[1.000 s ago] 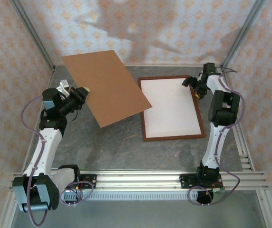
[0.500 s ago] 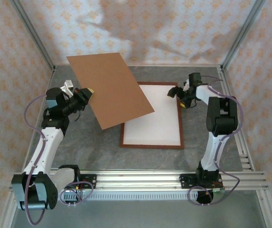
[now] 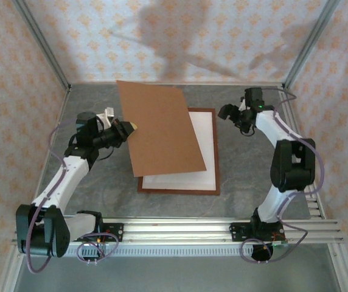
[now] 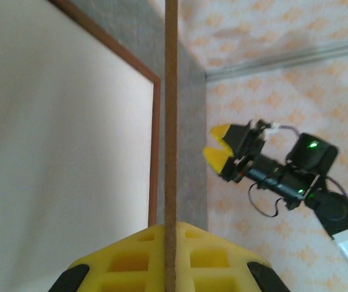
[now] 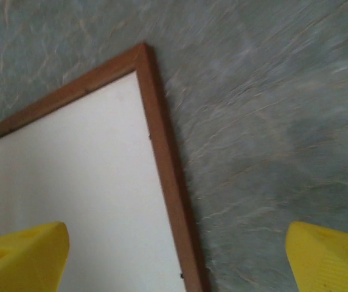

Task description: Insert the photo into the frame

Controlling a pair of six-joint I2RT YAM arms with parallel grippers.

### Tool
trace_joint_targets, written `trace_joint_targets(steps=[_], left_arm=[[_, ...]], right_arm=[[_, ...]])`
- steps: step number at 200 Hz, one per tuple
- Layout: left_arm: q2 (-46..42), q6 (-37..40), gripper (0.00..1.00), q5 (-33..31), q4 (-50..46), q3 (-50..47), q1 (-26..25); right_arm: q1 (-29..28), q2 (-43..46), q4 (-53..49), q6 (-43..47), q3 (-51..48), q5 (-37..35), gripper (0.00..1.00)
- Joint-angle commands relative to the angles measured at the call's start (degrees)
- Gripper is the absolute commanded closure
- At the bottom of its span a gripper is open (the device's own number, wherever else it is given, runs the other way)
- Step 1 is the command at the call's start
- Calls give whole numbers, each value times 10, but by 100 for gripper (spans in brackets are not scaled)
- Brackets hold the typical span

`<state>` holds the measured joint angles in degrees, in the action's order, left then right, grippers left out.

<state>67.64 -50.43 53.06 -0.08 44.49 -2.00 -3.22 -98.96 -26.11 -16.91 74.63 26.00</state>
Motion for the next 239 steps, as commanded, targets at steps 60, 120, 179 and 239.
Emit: trace_joint_targets(steps=[60, 120, 179, 239], left_arm=[[115, -6, 100, 87, 102, 45, -58], [167, -12, 100, 83, 138, 55, -72], [206, -8, 100, 92, 166, 75, -78], [232, 40, 100, 92, 114, 103, -78]], right_arm=[[-9, 83, -13, 9, -67, -81, 9], [-10, 86, -13, 16, -72, -75, 9], [-10, 83, -14, 20, -72, -69, 9], [-10, 79, -21, 21, -66, -68, 9]])
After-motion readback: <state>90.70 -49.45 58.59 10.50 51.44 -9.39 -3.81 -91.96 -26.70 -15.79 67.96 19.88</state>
